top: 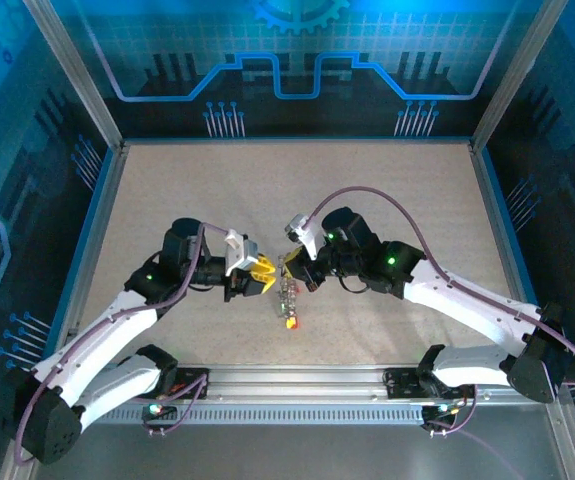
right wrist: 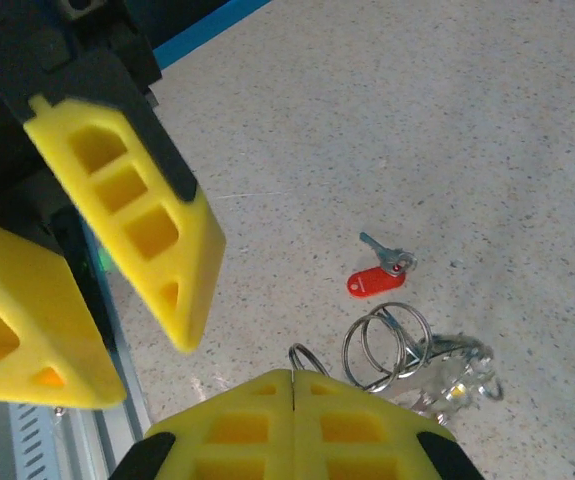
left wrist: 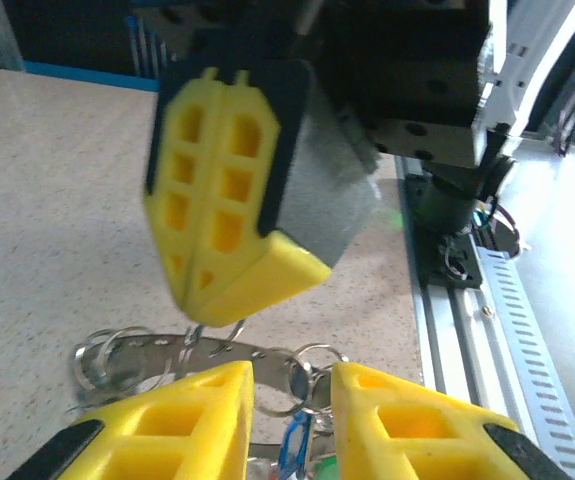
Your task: Put the keys on the keyring
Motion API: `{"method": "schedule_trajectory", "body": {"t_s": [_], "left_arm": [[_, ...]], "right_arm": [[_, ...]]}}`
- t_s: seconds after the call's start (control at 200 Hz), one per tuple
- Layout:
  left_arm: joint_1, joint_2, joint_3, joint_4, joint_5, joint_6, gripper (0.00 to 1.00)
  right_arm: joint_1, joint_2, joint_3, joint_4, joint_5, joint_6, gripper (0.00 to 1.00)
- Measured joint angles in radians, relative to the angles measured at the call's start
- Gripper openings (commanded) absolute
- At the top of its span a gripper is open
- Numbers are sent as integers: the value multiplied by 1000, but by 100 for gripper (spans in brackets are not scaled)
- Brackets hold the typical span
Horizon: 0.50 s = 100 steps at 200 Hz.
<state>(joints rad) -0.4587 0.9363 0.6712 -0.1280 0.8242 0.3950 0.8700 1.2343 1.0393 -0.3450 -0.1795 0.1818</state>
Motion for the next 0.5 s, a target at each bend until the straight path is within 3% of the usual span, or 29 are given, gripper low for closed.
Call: {"method": "schedule_trajectory", "body": {"t_s": [0.275, 0.5], "left_arm": [[-3, 16, 0, -38, 18, 61, 21], [-3, 57, 0, -50, 22, 79, 27]], "right_arm": [[0, -7, -4, 25, -75, -19, 0], [0, -6, -5, 25, -105, -34, 0]]}}
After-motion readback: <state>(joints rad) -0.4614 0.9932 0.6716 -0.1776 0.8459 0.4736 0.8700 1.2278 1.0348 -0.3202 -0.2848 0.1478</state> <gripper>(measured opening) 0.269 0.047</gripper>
